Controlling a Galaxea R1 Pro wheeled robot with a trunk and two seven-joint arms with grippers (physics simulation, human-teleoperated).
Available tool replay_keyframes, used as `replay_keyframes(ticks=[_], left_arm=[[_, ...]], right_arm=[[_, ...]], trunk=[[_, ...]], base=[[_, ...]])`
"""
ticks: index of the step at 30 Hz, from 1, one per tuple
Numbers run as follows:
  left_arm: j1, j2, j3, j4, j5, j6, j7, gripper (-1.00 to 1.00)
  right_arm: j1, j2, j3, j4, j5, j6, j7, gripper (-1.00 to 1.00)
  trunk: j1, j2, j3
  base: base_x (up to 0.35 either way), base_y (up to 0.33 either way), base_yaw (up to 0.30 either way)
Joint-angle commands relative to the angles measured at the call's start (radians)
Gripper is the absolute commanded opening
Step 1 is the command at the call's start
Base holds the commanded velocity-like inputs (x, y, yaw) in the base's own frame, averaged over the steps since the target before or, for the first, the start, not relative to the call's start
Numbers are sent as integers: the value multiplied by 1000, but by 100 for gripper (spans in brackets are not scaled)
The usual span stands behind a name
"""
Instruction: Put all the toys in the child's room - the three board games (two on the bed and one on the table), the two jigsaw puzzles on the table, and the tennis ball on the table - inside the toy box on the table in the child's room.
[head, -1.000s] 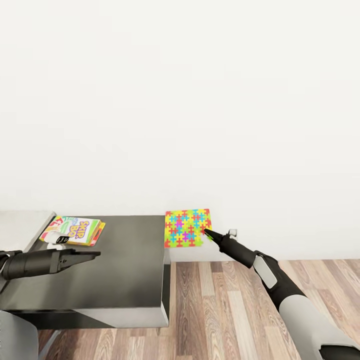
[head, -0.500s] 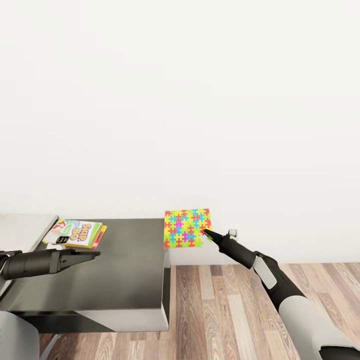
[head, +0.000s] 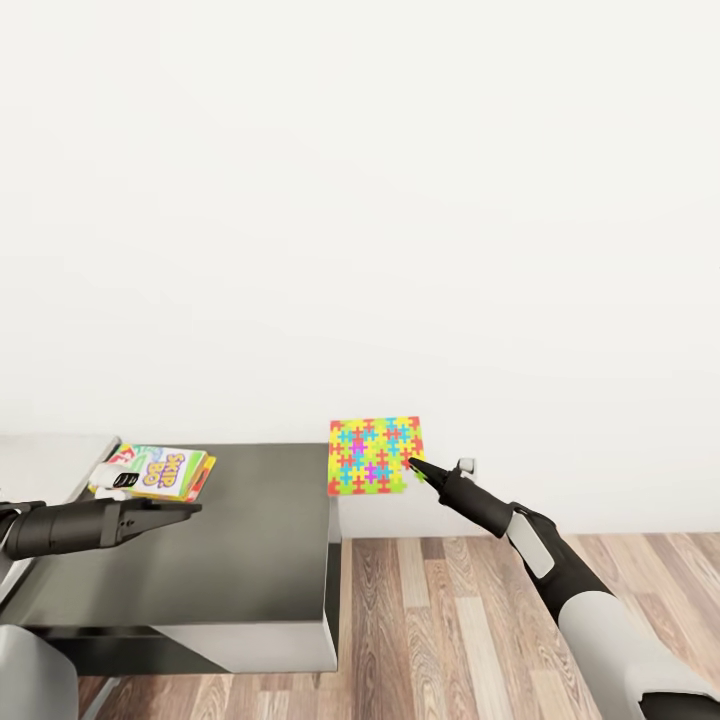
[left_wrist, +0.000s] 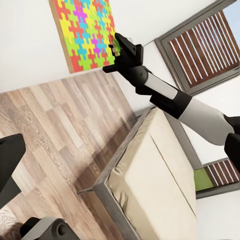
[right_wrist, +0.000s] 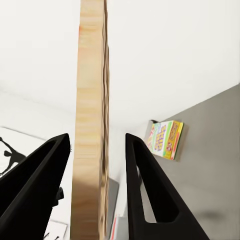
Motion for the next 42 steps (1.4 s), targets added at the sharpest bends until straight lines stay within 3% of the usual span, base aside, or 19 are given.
replay_keyframes(ticks=[1, 42], left_arm=[[-1, 0, 0, 0, -1, 10, -4, 100], [0, 0, 0, 0, -1, 7, -4, 100]], right_arm=[[-1, 0, 0, 0, -5, 8, 5, -100], [0, 0, 0, 0, -5, -21, 22, -100]], trunk=[[1, -2, 0], [1, -2, 68]], base=[[0, 0, 0], [0, 0, 0]])
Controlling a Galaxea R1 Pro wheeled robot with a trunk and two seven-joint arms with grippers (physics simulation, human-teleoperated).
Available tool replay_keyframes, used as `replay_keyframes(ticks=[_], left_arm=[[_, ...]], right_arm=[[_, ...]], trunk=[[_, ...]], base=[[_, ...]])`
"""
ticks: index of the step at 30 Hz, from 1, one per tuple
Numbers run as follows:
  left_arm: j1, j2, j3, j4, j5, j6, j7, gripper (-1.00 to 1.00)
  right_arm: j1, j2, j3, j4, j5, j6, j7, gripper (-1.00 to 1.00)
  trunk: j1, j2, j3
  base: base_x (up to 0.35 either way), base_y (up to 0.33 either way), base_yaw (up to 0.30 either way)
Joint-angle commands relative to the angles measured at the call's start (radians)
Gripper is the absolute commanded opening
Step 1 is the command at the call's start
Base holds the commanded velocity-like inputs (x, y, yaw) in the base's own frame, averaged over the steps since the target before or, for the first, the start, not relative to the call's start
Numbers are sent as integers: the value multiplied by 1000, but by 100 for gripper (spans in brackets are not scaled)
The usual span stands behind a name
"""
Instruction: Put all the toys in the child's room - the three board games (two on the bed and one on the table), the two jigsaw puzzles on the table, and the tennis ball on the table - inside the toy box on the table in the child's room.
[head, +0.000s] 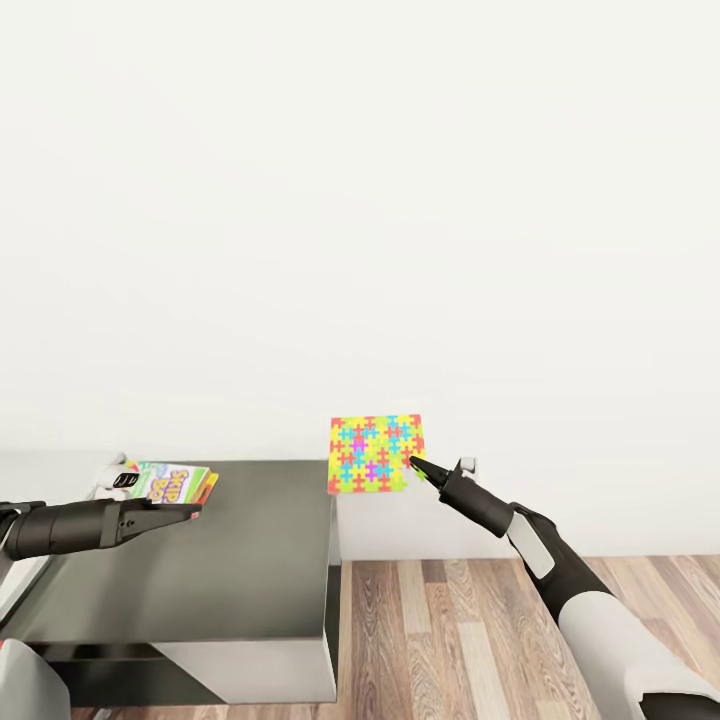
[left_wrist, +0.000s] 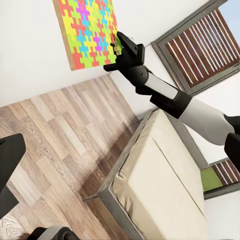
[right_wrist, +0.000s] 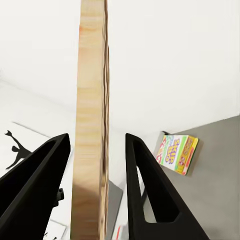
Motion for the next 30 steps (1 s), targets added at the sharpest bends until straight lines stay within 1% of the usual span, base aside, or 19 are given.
replay_keyframes(ticks=[1, 30], left_arm=[[-1, 0, 0, 0, -1, 11, -4, 100], [-1, 0, -1, 0, 1, 11, -4, 100]], right_arm=[[-1, 0, 0, 0, -5, 9, 2, -100], [0, 0, 0, 0, -4, 5, 1, -100]], trunk=[[1, -2, 0], [1, -2, 48]], base=[[0, 0, 0], [0, 0, 0]])
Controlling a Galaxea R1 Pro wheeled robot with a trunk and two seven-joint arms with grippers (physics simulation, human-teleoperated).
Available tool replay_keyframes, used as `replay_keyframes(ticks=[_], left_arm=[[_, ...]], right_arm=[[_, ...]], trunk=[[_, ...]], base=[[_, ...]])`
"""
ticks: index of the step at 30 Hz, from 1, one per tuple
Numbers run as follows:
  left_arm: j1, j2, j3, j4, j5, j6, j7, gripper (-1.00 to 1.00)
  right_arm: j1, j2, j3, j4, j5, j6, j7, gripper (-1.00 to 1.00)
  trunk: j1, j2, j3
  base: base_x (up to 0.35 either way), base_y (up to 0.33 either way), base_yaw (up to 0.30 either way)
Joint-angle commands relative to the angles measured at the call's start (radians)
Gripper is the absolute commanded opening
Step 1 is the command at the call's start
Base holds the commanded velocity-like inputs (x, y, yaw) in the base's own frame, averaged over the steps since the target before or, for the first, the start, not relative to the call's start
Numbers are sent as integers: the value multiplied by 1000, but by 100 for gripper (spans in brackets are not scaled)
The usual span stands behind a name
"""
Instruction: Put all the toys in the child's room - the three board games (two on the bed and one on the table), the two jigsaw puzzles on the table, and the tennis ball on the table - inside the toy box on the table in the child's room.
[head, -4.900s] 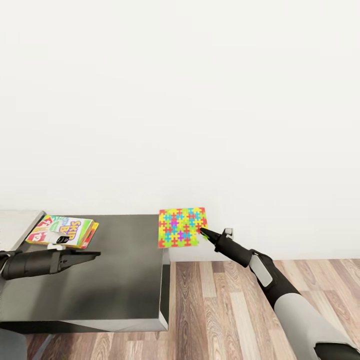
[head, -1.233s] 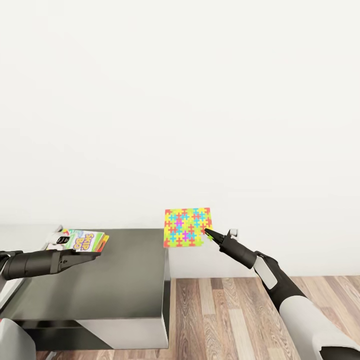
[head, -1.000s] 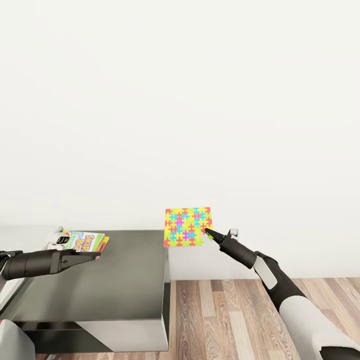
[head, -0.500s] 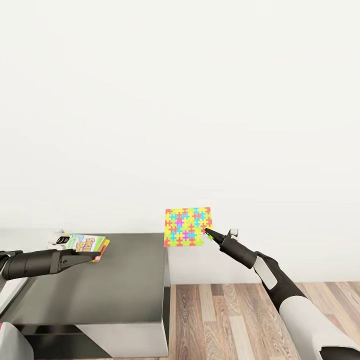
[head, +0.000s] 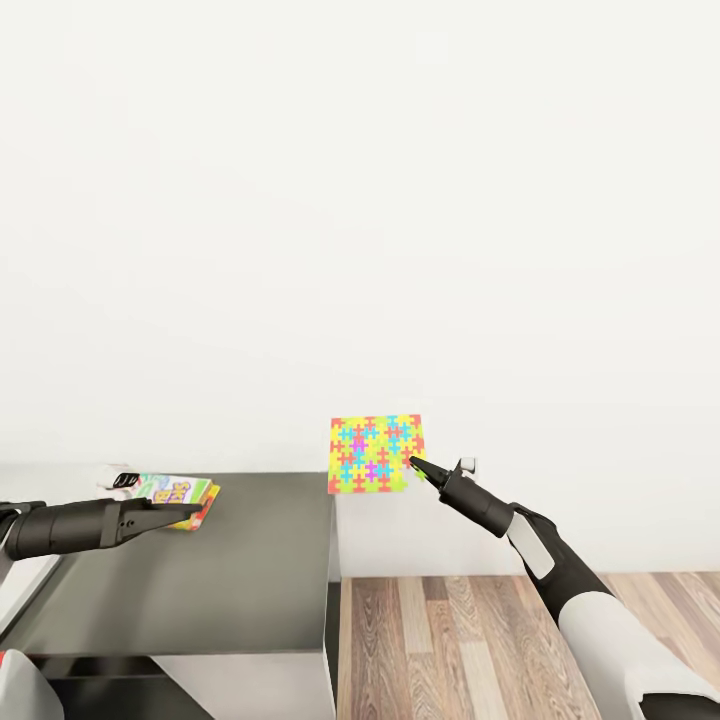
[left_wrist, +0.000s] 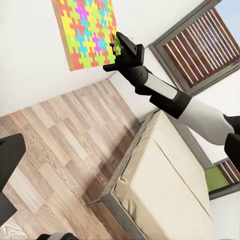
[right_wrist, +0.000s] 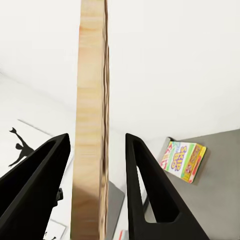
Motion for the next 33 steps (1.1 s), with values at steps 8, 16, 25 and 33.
replay_keyframes(ticks=[8, 16, 25, 33], left_arm=[[-1, 0, 0, 0, -1, 11, -4, 100], [-1, 0, -2, 0, -1, 10, -4, 100], [-1, 0, -2, 0, -1, 9, -4, 100], [-1, 0, -2, 0, -1, 9, -4, 100]], right_arm=[[-1, 0, 0, 0, -5, 8, 2, -100], [-1, 0, 0, 0, -5, 8, 2, -100], [-1, 0, 0, -1, -5, 8, 2, -100], [-1, 0, 0, 0, -2, 8, 0, -100]], trunk=[[1, -2, 11], [1, -2, 25], [1, -2, 40], [1, -2, 51]], base=[[0, 0, 0], [0, 0, 0], [0, 0, 6], [0, 0, 53]])
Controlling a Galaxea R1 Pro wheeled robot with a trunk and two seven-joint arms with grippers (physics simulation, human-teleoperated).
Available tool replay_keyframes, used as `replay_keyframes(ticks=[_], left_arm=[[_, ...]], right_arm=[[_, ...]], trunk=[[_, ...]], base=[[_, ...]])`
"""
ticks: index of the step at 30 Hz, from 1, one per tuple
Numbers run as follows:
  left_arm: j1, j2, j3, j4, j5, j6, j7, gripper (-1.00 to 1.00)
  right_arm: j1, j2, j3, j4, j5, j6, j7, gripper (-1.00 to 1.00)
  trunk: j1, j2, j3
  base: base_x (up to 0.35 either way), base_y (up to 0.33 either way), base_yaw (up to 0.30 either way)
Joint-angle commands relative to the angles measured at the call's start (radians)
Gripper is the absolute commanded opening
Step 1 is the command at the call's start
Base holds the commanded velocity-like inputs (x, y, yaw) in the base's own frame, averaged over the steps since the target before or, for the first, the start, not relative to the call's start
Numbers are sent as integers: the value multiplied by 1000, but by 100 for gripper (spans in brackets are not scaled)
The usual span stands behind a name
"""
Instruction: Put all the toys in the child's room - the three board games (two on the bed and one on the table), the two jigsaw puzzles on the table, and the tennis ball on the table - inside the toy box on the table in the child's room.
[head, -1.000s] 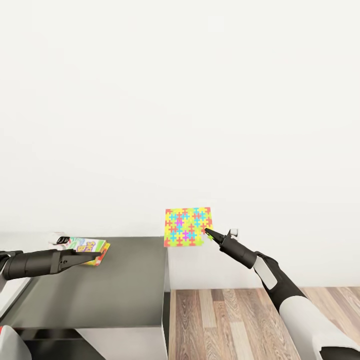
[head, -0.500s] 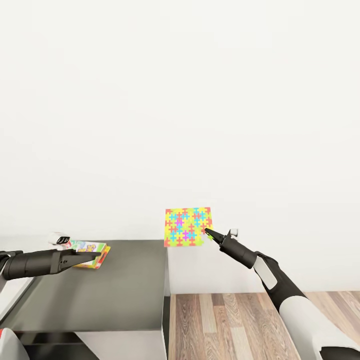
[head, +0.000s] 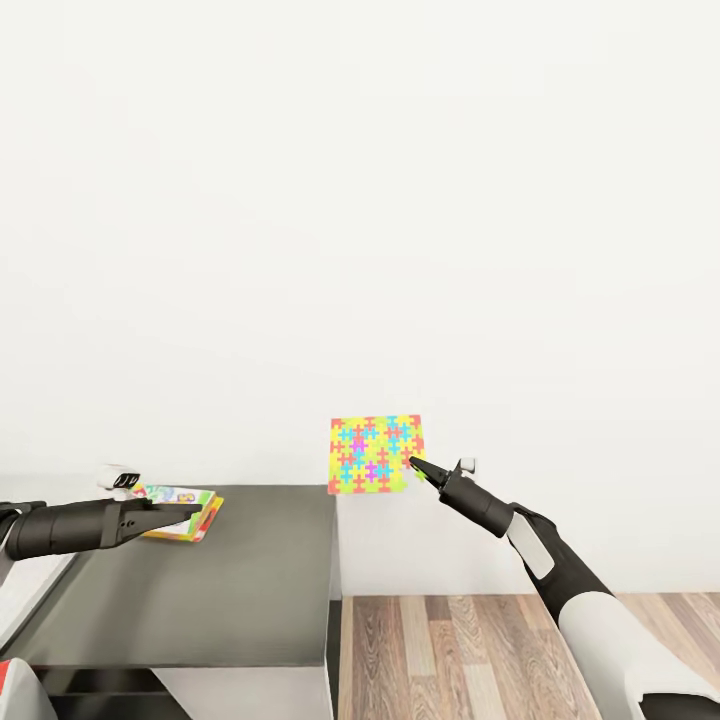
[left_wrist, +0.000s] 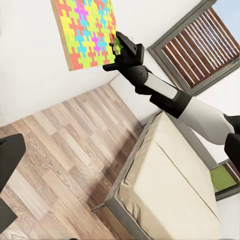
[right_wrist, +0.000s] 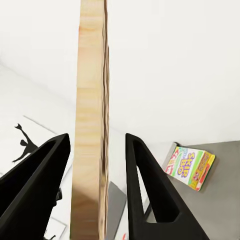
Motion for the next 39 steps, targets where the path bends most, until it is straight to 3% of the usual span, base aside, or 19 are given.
replay_keyframes(ticks=[1, 8, 29, 32, 39], left_arm=[[-1, 0, 0, 0, 0, 11, -4, 100], [-1, 0, 0, 0, 0, 11, -4, 100], [-1, 5, 10, -1, 2, 12, -4, 100], [-1, 9, 29, -2, 3, 12, -4, 100], [3, 17, 118, -4, 4, 15, -4, 100]], right_arm=[[-1, 0, 0, 0, -6, 8, 1, -100], [-1, 1, 0, 0, -3, 3, -2, -100], [-1, 0, 0, 0, -1, 2, -1, -100], [-1, 1, 0, 0, -1, 2, -2, -100], [-1, 0, 0, 0, -1, 2, 0, -100]], trunk=[[1, -2, -2], [1, -2, -1], [1, -2, 2], [1, -2, 3], [1, -2, 6]], base=[[0, 0, 24], [0, 0, 68], [0, 0, 278], [0, 0, 288], [0, 0, 288]])
